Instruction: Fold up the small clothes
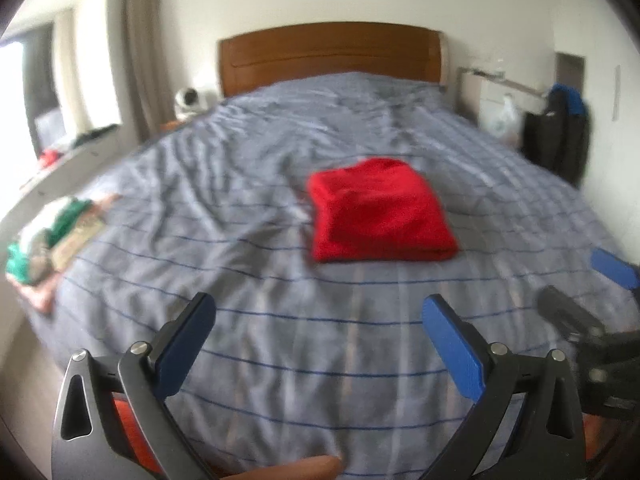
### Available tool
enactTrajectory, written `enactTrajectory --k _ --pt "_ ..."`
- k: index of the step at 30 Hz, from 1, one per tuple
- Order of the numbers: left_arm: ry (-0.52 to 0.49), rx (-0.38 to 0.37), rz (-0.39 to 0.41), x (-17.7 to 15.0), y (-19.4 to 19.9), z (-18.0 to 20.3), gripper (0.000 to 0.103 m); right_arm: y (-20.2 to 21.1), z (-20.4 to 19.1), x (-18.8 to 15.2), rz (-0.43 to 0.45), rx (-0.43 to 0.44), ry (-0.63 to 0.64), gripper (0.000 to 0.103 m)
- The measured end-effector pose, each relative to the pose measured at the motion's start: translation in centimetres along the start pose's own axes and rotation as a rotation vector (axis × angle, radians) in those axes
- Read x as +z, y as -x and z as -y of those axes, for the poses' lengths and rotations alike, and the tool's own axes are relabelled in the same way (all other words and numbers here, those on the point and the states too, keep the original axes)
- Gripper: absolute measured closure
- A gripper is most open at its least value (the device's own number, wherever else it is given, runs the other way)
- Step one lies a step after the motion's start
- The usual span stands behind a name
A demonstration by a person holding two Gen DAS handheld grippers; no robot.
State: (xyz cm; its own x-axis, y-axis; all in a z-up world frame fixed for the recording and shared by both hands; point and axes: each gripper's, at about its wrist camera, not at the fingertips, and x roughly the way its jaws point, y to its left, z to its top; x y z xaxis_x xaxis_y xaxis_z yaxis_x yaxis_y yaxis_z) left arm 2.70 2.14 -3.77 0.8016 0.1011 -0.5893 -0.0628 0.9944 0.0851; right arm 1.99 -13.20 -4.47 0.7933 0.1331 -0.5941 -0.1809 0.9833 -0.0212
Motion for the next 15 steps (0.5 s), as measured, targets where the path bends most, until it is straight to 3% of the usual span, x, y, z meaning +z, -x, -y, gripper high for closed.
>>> enactTrajectory --k 2,4,8,12,15 --pt "-0.021 0.132 0.016 0.1 0.2 0.5 0.0 0.2 0.3 0.3 -0.005 0.052 -0.04 0.0" --pt "-0.053 0.188 0.026 0.0 0.4 0.8 0.0 0.5 0.4 0.7 -0.01 0.087 -0.049 0.0" --pt "-0.096 0.123 -0.073 -0.2 -0.3 1.2 0.0 0.2 -0.4 1.7 -0.07 0.079 -0.013 0.0" --pt "-0.046 -0.037 -0.103 -0.5 -0.2 0.4 0.0 -0.3 -0.9 1.4 -0.116 0.006 -0.003 0.0" --pt "-0.009 -0.055 -0.117 -0.3 -0.4 -0.1 0.0 -0.3 -1.0 1.2 -0.128 -0.029 0.014 0.0"
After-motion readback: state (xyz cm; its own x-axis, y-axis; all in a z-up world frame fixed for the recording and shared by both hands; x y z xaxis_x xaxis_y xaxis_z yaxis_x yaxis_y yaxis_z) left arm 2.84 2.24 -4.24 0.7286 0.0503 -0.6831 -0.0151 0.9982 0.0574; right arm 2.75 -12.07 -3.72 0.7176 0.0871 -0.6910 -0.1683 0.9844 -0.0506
